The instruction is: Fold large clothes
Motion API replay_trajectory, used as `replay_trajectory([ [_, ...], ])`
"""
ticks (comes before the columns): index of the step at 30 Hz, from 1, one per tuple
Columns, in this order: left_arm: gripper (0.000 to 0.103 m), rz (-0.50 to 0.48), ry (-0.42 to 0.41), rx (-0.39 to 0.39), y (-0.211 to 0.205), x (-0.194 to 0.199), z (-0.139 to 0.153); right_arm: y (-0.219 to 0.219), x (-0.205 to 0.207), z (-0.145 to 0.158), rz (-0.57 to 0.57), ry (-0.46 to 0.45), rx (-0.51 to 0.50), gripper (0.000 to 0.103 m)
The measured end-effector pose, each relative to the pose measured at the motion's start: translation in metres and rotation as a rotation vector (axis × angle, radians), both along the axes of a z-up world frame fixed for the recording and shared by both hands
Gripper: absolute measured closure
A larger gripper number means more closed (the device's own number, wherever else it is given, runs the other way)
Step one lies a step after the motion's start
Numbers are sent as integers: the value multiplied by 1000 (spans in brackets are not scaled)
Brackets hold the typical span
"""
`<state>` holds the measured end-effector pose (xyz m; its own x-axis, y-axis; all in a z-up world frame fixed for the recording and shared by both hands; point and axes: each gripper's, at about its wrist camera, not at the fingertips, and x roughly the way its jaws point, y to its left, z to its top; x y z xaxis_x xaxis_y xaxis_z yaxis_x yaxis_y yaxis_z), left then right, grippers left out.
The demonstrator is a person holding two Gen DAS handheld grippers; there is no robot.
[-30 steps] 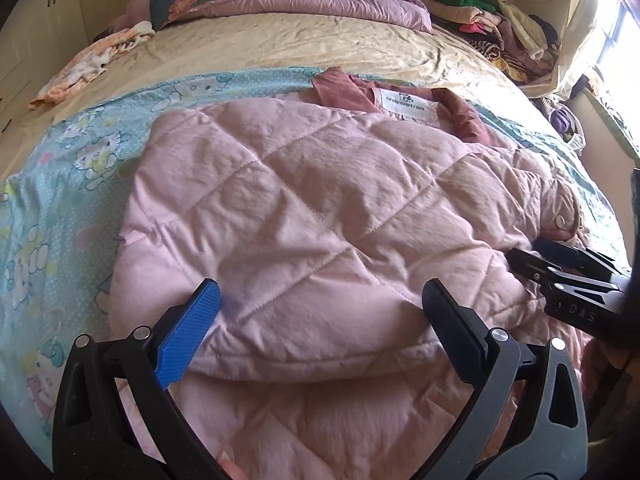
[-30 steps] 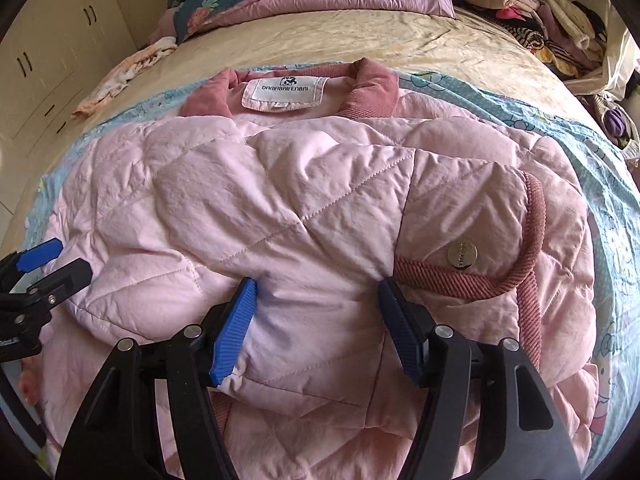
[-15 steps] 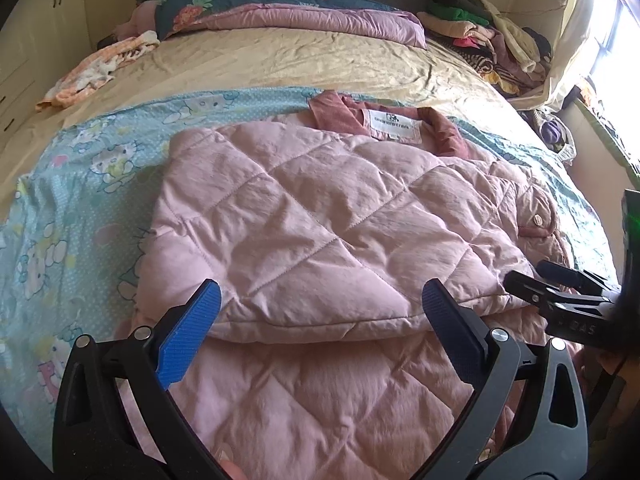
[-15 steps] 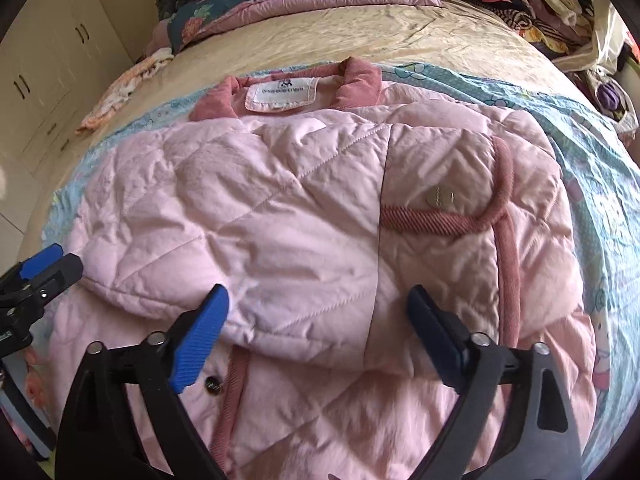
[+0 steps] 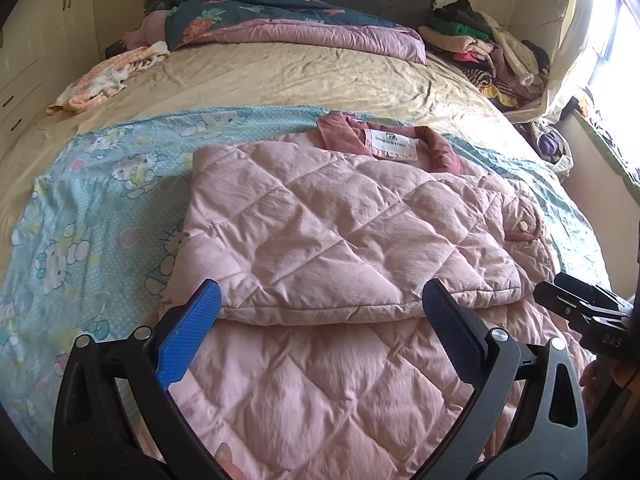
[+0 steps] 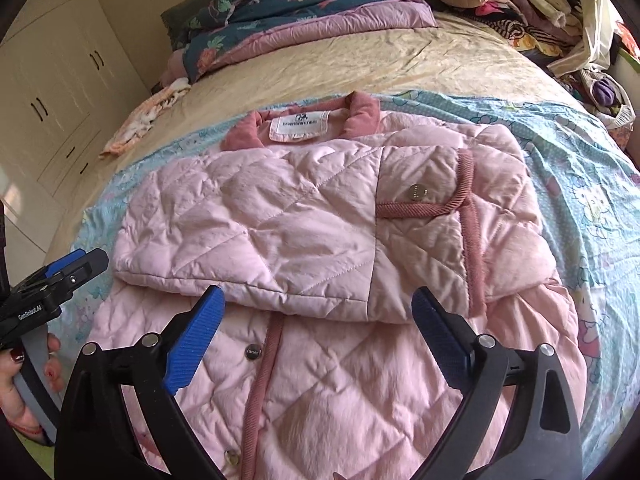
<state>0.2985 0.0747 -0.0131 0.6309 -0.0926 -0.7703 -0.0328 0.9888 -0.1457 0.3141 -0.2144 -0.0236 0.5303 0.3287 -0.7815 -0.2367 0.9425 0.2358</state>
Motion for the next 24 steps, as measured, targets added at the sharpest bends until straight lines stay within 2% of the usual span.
replay_trajectory([
  [19, 9, -1, -71, -13, -2, -35, 31, -1, -49, 47, 1, -134, -16, 9],
  [21, 9, -3, -82, -17, -2, -39, 35, -1, -57, 53, 1, -151, -10, 4],
  [24, 9, -6, -99, -18, -3, -46, 42, -1, -66, 63, 5, -174, -2, 4],
])
